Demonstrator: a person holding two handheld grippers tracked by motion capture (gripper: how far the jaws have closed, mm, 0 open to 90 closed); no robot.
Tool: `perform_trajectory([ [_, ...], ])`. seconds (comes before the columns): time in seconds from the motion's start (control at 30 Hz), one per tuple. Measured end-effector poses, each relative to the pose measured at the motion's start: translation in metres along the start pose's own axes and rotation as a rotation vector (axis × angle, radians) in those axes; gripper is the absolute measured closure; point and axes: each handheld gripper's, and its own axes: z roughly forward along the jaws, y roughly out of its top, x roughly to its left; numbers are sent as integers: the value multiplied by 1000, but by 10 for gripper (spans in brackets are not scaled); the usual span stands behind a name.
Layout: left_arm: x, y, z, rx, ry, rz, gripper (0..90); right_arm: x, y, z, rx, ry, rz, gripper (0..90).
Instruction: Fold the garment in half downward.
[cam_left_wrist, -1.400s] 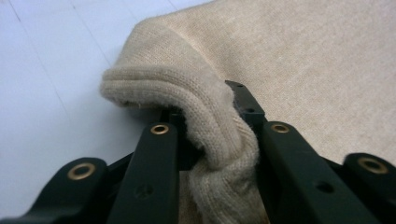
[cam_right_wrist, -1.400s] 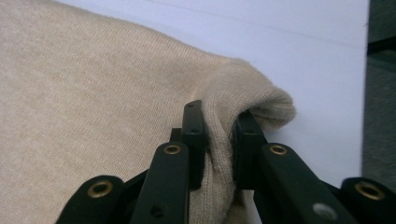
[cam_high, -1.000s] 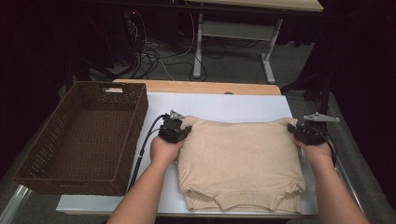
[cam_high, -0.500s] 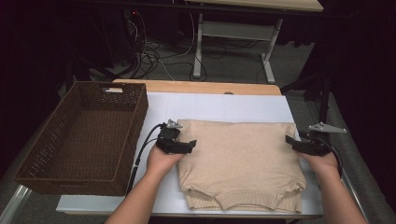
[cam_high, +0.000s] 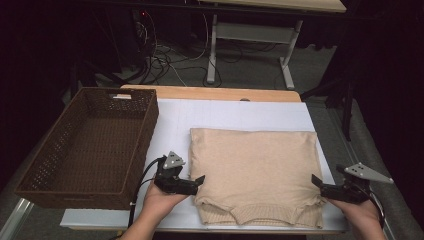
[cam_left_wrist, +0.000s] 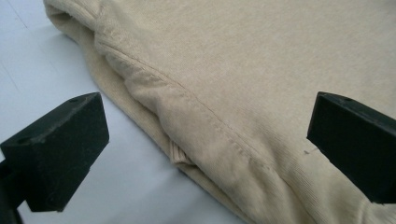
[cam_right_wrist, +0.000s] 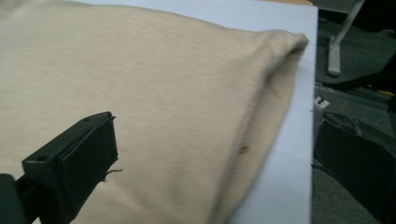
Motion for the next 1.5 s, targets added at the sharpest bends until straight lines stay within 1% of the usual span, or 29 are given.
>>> perform_trajectory([
  [0.07, 0, -6, -2, 1, -18, -4, 0, 13, 1, -6, -24, 11, -15, 3],
  [0.13, 1, -11, -5, 4, -25, -6, 0, 27, 3, -9, -36, 35, -43, 3],
  [0.2, 2, -13, -6, -1, -31, -12, 0, 42, 7, -11, -56, 56, -70, 3],
  [0.23, 2, -13, -5, -5, -38, -18, 0, 47, 9, -10, -65, 71, -75, 3],
  [0.27, 2, -12, -5, -6, -33, -15, 0, 53, 12, -9, -75, 79, -82, 3],
  [0.3, 2, -12, -5, -6, -33, -15, 0, 53, 12, -9, -75, 79, -82, 3],
  [0.33, 1, -12, -4, -8, -29, -8, 0, 58, 14, -8, -82, 87, -87, 3],
  [0.5, 2, -12, -3, -11, -14, 3, 0, 84, 25, 4, -95, 145, -130, 3],
  [0.6, 2, -12, -1, -6, -11, 5, 0, 99, 31, 13, -94, 181, -141, 3],
  [0.67, 2, -12, 0, -6, -16, -1, 0, 107, 33, 19, -98, 194, -160, 3],
  [0.73, 2, -12, -1, -5, -20, -7, 0, 117, 36, 26, -95, 215, -169, 3],
  [0.83, 1, -12, -4, -10, -16, 0, 0, 132, 38, 36, -99, 251, -178, 3],
  [0.93, 3, -11, -6, -16, -12, -9, 0, 148, 39, 47, -88, 280, -198, 2],
  [1.0, 3, -11, -7, -12, -10, -17, 0, 158, 39, 54, -80, 299, -207, 2],
  [1.03, 3, -10, -8, -15, -12, -22, 0, 162, 39, 57, -79, 308, -214, 3],
  [1.07, 2, -9, -8, -20, -21, -32, 0, 166, 39, 60, -77, 318, -217, 2],
  [1.1, 1, -9, -8, -22, -32, -32, 0, 170, 38, 63, -71, 325, -219, 3],
  [1.17, -2, -7, -6, -10, -39, 0, 0, 176, 37, 69, -54, 334, -204, 2],
  [1.23, -2, -6, -5, -3, -70, 7, 0, 182, 37, 73, -41, 328, -200, 2],
  [1.27, -1, -5, -7, -11, -73, 6, 0, 185, 38, 74, -35, 326, -189, 3],
  [1.3, 0, -5, -9, -21, -73, 3, 0, 188, 39, 75, -36, 329, -183, 3],
  [1.33, 2, -4, -9, -27, -59, 6, 0, 191, 40, 75, -36, 333, -184, 3],
  [1.4, 3, -3, -8, -15, -30, 23, 0, 199, 40, 76, -47, 353, -179, 3],
  [1.43, 4, -4, -8, -5, -20, 16, 0, 203, 39, 77, -51, 367, -187, 3],
  [1.47, 5, -5, -9, -9, -17, 11, 0, 207, 37, 77, -53, 373, -213, 3],
  [1.5, 4, -6, -9, -11, -11, 9, 0, 208, 35, 77, -56, 382, -220, 3],
])
